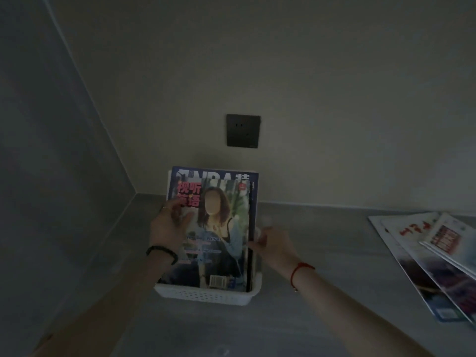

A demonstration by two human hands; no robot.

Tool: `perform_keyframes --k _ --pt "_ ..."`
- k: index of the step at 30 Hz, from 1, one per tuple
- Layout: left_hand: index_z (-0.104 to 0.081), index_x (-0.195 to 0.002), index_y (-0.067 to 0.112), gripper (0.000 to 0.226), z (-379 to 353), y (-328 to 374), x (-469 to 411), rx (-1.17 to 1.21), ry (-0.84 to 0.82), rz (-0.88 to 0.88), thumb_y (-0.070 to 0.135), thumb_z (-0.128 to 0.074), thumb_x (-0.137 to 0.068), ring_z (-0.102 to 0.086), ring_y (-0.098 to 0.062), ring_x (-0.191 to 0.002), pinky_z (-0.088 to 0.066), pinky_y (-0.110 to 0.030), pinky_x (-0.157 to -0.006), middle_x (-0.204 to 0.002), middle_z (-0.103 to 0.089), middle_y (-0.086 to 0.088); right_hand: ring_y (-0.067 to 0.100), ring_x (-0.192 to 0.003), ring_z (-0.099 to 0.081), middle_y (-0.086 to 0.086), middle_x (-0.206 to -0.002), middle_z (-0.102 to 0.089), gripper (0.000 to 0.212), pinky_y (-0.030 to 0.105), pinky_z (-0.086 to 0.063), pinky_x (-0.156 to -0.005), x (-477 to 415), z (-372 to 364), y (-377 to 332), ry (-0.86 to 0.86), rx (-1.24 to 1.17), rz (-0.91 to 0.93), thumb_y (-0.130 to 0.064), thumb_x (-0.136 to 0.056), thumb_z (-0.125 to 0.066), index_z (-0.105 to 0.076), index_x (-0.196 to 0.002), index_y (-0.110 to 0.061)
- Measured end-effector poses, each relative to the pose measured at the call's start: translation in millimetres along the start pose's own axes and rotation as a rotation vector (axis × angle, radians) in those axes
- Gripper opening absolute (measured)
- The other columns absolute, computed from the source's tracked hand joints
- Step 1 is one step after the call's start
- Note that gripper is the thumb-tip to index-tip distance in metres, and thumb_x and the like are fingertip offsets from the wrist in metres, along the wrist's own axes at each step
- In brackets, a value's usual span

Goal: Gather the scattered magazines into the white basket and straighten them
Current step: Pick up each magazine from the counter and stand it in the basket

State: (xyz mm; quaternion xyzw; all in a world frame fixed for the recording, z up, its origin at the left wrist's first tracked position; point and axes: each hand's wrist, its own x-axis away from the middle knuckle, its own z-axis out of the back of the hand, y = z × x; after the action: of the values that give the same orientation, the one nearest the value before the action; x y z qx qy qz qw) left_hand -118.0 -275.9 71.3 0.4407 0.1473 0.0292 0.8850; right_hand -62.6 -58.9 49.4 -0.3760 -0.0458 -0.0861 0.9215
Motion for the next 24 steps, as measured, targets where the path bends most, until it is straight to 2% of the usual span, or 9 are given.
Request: perform_keyframes --k 4,6,7,9,13,17,19,21,24 --pt "-0.059 -0.105 0.007 0.023 -39.2 43.4 16.9 0.047 -0.102 -0.175 0.011 -0.061 -0.083 -0.051 -0.011 -0.067 -0.044 -0.022 -0.067 -0.084 -0.059 -0.005 0.015 -0.057 -0.056 0.011 -0.065 -0.067 0.035 0.022 -0.042 -0.054 7.9 41.9 43.0 0.162 -0.059 -0.074 -0.022 -0.079 -0.066 -0.045 -0.051 -0.024" --pt "-0.058 -0.103 0.009 0.021 -68.6 67.6 31.1 0.090 -0.159 -0.190 0.014 -0.062 -0.083 -0.053 -0.017 -0.068 -0.045 -0.024 -0.069 -0.078 -0.058 -0.005 0.007 -0.048 -0.053 0.002 -0.057 -0.062 0.036 0.015 -0.040 -0.046 17.1 66.3 70.9 0.217 -0.072 -0.108 -0.019 -0.080 -0.067 -0.045 -0.052 -0.026" --pt "-0.059 -0.098 0.011 0.017 -85.1 79.8 39.0 0.108 -0.173 -0.209 0.016 -0.063 -0.083 -0.051 -0.016 -0.065 -0.043 -0.015 -0.067 -0.071 -0.056 -0.001 0.000 -0.040 -0.050 -0.003 -0.050 -0.058 0.037 0.011 -0.037 -0.042 23.3 79.2 86.1 0.234 -0.103 -0.130 -0.016 -0.080 -0.067 -0.046 -0.052 -0.027" --pt "-0.059 -0.090 0.015 0.010 -121.3 105.2 58.4 0.177 -0.219 -0.209 0.018 -0.063 -0.083 -0.048 -0.007 -0.059 -0.038 -0.001 -0.058 -0.064 -0.051 0.011 -0.001 -0.035 -0.050 -0.011 -0.042 -0.052 0.033 0.016 -0.037 -0.044 37.7 105.6 122.2 0.259 -0.156 -0.167 -0.011 -0.079 -0.068 -0.050 -0.054 -0.023" --pt "-0.061 -0.095 0.018 0.010 -192.5 148.6 107.7 0.245 -0.385 -0.157 0.019 -0.059 -0.085 -0.048 -0.001 -0.062 -0.037 -0.005 -0.056 -0.073 -0.058 0.009 0.007 -0.067 -0.057 -0.005 -0.072 -0.059 0.015 0.012 -0.039 -0.055 76.9 161.6 202.2 0.310 -0.109 -0.241 -0.020 -0.077 -0.070 -0.057 -0.082 -0.016" --pt "-0.058 -0.090 0.027 0.005 -250.4 186.8 161.2 0.277 -0.560 -0.124 0.025 -0.058 -0.085 -0.057 -0.006 -0.071 -0.039 -0.010 -0.060 -0.077 -0.061 0.010 0.016 -0.079 -0.061 0.001 -0.082 -0.062 0.027 0.026 -0.050 -0.073 112.0 211.1 282.2 0.362 -0.034 -0.327 -0.018 -0.077 -0.071 -0.059 -0.099 -0.006" --pt "-0.060 -0.098 0.020 0.012 -278.2 204.9 184.7 0.305 -0.639 -0.074 0.022 -0.058 -0.086 -0.058 -0.012 -0.078 -0.041 -0.011 -0.062 -0.083 -0.061 0.005 0.020 -0.081 -0.063 0.002 -0.082 -0.062 0.027 0.021 -0.046 -0.067 126.5 234.1 319.3 0.393 -0.013 -0.353 -0.014 -0.077 -0.071 -0.058 -0.099 -0.007" --pt "-0.060 -0.104 0.017 0.020 -304.3 220.5 206.5 0.338 -0.698 -0.004 0.025 -0.058 -0.086 -0.057 -0.008 -0.079 -0.041 -0.005 -0.058 -0.088 -0.060 0.006 0.021 -0.091 -0.061 0.005 -0.097 -0.063 0.033 0.019 -0.042 -0.067 137.4 253.9 354.7 0.378 0.066 -0.387 -0.015 -0.079 -0.070 -0.055 -0.107 -0.010" --pt "-0.057 -0.105 0.016 0.020 -340.6 238.8 235.5 0.423 -0.779 0.124 0.025 -0.056 -0.087 -0.056 -0.005 -0.080 -0.044 -0.007 -0.060 -0.094 -0.060 0.003 0.024 -0.111 -0.056 0.007 -0.120 -0.060 0.045 0.029 -0.046 -0.085 145.9 276.0 401.8 0.345 0.204 -0.401 -0.021 -0.082 -0.067 -0.050 -0.122 -0.011"
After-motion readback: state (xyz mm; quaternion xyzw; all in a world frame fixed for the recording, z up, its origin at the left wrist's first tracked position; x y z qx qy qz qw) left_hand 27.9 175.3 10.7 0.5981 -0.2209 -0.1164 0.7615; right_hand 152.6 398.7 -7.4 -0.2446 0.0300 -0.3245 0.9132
